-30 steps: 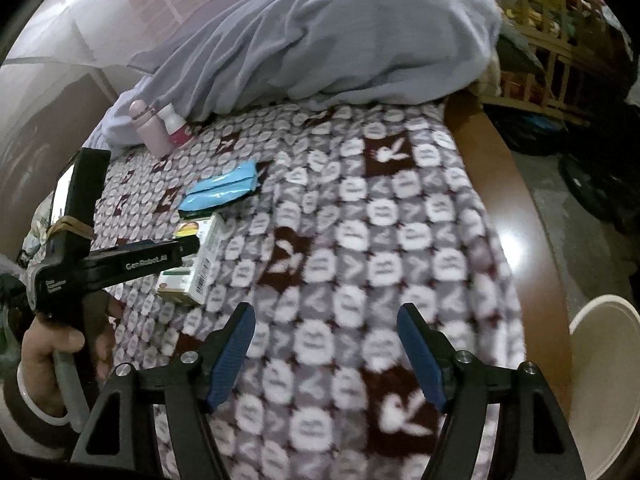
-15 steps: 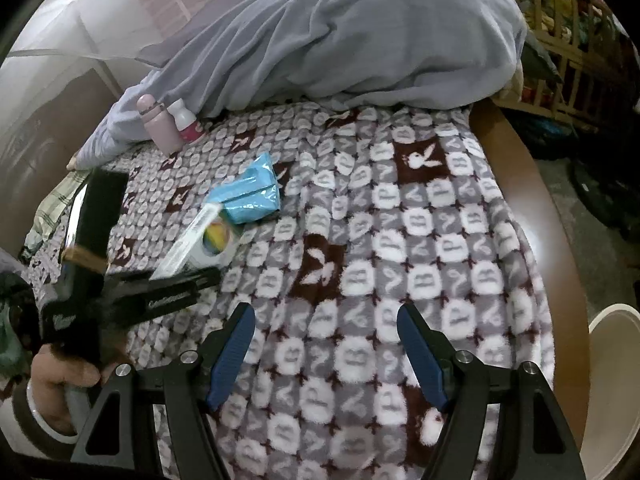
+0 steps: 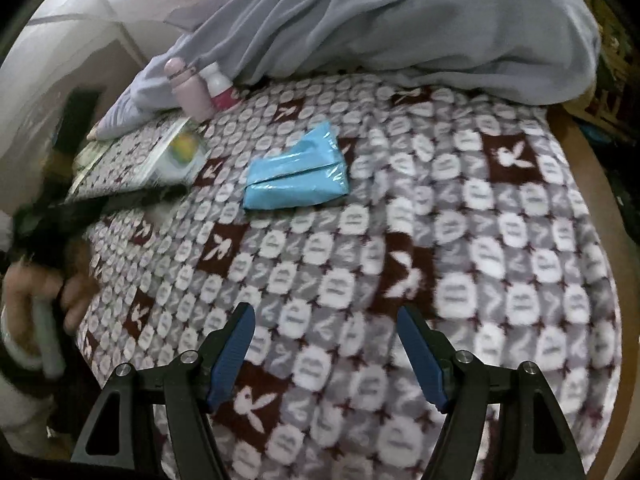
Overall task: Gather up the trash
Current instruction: 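Grasp the rainbow-logo medicine box with the left tool while the right tool grasps the blue wrapper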
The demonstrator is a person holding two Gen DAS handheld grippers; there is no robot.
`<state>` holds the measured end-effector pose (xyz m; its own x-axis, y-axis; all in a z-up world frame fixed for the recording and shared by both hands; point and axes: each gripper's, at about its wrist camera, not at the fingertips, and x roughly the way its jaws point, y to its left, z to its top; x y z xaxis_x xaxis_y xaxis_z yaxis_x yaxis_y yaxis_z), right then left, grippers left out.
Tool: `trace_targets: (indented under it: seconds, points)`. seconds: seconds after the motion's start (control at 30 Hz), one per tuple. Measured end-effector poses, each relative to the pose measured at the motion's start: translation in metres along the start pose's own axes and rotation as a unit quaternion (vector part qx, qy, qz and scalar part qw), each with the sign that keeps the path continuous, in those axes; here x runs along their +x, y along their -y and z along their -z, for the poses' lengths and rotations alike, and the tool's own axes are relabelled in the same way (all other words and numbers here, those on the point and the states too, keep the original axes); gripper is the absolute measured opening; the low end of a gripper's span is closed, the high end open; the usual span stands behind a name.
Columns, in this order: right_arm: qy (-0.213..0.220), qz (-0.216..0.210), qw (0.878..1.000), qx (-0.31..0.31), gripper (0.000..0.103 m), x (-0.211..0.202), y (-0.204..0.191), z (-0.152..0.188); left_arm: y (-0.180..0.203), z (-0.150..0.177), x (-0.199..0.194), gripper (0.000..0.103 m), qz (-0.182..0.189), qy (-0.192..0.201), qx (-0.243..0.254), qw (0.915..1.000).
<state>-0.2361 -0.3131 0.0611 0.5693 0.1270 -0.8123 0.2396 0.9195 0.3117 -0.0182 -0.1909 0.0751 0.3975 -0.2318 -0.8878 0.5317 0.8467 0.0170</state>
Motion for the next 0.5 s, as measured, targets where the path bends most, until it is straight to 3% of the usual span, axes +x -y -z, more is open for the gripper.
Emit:
trace_targets:
  seconds: [0.1,0.17,0.27,0.37,0.5]
  points:
    - [-0.006,-0.009,1.000,0.011,0.071,0.002,0.005,-0.004,0.010,-0.015,0.027,0.025,-0.003,-0.030,0.009,0.9995]
    - [-0.011,-0.017,1.000,0.019,0.071,0.003,0.010,-0.007,0.017,-0.006,0.039,0.025,0.034,-0.070,0.018,0.9968]
    - [-0.011,-0.016,1.000,0.025,0.071,0.003,0.014,-0.011,0.025,0.029,0.022,0.025,0.073,-0.078,0.069,0.9919]
    - [-0.011,-0.023,0.999,0.040,0.071,0.007,0.015,-0.016,0.012,0.060,0.002,0.025,0.117,-0.095,0.068,0.9863]
    - [-0.006,-0.036,0.997,0.070,0.071,0.025,0.002,-0.030,-0.021,0.087,-0.029,0.025,0.109,-0.072,0.065,0.9893]
